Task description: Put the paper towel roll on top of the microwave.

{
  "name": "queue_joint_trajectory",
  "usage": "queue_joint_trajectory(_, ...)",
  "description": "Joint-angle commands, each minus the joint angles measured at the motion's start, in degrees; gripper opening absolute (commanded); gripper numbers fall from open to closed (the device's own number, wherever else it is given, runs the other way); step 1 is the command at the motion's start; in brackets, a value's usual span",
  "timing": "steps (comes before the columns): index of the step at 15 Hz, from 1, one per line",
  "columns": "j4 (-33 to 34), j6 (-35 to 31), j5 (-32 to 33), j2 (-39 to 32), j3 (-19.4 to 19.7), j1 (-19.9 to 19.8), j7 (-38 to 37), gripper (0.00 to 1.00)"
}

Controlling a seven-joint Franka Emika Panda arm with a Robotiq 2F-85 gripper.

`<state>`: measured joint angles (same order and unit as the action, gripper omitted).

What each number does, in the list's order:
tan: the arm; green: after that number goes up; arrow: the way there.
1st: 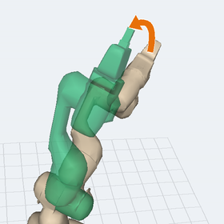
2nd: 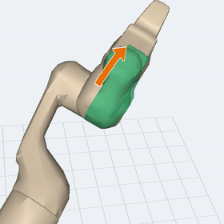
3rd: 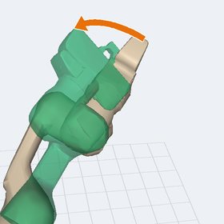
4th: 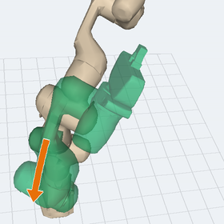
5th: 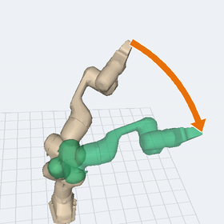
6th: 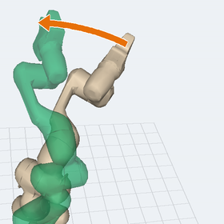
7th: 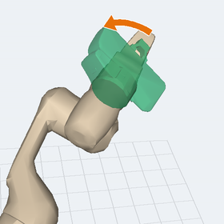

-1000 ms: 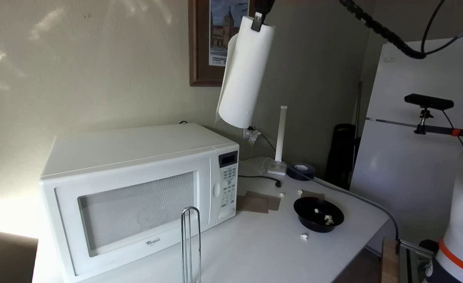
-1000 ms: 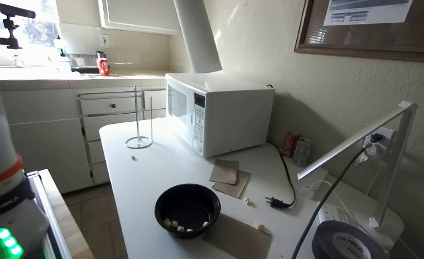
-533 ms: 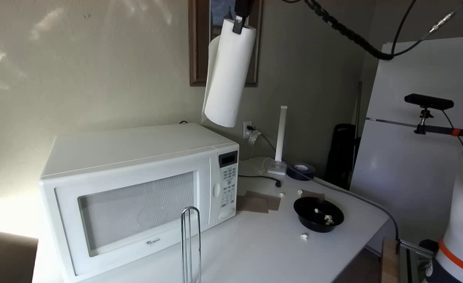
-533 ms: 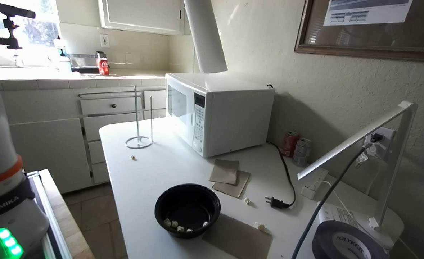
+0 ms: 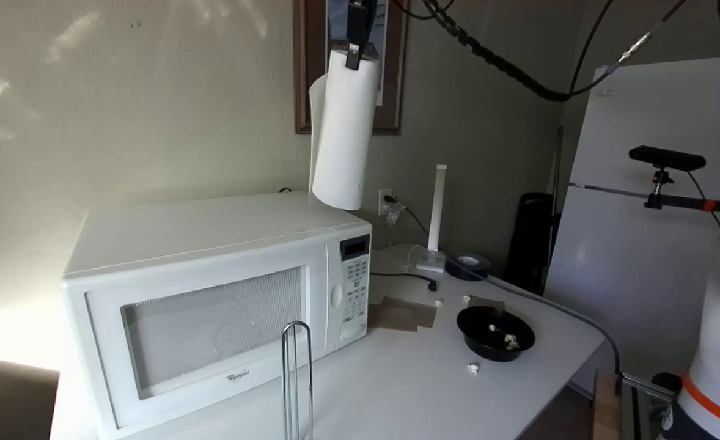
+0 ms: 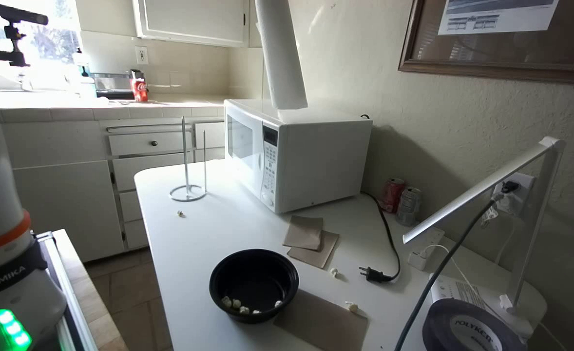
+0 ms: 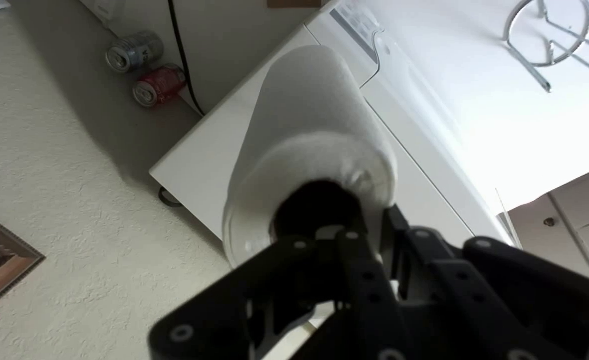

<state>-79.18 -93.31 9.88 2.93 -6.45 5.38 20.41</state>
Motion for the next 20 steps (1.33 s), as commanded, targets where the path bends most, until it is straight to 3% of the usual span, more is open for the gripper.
queue_joint_trajectory(1, 3.68, 2.07, -0.93, -2.77, -0.07, 0.13, 2.02, 0.03)
queue_joint_trajectory(20, 6.03, 2.75, -2.57, -7.26, 0.01, -0.19, 5.07, 0.03)
